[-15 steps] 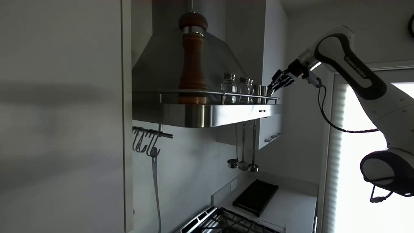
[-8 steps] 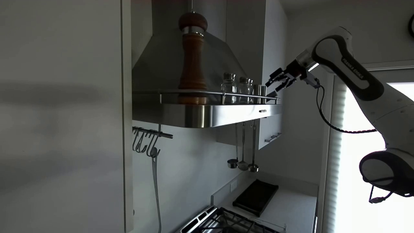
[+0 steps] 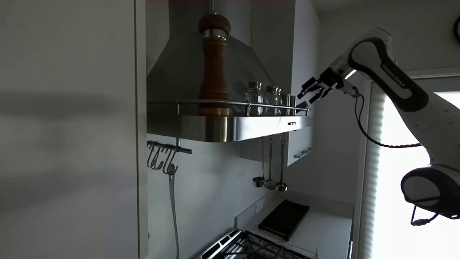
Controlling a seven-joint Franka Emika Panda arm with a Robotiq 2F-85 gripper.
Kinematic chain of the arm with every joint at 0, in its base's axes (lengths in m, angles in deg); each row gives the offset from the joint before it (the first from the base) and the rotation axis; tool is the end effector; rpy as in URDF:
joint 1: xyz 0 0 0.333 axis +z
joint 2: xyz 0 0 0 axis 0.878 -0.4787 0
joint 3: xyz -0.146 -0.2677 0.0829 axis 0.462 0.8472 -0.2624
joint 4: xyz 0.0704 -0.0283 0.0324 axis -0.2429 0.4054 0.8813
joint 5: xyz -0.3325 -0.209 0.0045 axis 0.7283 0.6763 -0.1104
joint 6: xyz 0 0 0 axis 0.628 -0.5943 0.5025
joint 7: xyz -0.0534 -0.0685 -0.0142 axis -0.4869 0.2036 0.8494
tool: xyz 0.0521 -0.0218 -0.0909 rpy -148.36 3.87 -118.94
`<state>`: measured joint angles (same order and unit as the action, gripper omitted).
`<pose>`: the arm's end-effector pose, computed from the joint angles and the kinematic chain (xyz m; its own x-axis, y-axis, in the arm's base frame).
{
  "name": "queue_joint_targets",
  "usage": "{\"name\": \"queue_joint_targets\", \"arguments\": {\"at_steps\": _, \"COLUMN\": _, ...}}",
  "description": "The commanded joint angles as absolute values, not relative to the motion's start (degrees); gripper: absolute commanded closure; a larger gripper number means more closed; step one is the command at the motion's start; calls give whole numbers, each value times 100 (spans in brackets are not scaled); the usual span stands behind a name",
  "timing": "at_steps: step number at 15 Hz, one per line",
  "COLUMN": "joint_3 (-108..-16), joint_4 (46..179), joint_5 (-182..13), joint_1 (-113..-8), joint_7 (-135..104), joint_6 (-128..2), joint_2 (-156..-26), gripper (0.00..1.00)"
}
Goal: Put the silver salt shaker on the stove fan
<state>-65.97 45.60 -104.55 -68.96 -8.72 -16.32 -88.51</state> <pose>0.4682 -0.0290 0.9700 0.6455 -0.0467 0.7623 0.1241 -0.9784 -0.1651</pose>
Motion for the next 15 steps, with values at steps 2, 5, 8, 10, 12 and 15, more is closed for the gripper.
{"name": "queue_joint_targets", "arguments": {"at_steps": 2, "joint_3": -6662, "joint_4": 4560, "joint_5": -10366, "joint_1": -6980, "joint_7": -650, "joint_6": -1080, "joint_2": -8672, "gripper": 0}}
{"name": "queue_joint_targets", "arguments": {"at_steps": 5, "joint_3": -6670, "joint_4": 4560, "joint_5": -10448, "joint_1": -7048, "joint_7": -317, "joint_6": -1028, "joint_2": -8708, "gripper": 0}}
{"name": "queue_joint_targets", "arguments": {"at_steps": 8, "joint_3": -6668, "joint_4": 4567, "joint_5": -10446, "joint_1": -7107, "joint_7": 86, "joint_6": -1110, "joint_2": -8760, "gripper": 0}}
{"name": "queue_joint_targets", "arguments": {"at_steps": 10, "joint_3": -6689, "joint_4": 4570, "joint_5": -10493, "joint_1": -7158, "joint_7": 332, "joint_6": -1091, "joint_2": -8794, "gripper": 0}}
{"name": "queue_joint_targets", "arguments": {"at_steps": 12, "joint_3": -6678, "joint_4": 4573, "joint_5": -10391, "joint_1": -7075, "joint_7": 195, "joint_6": -1163, "joint_2": -8820, "gripper": 0}}
{"name": "queue_joint_targets", "arguments": {"at_steps": 15, "joint_3": -6684, "joint_4": 4573, "joint_5": -10390, "joint_1": -7088, "joint_7": 309, "joint_6": -1163, "joint_2": -8840, "gripper": 0}}
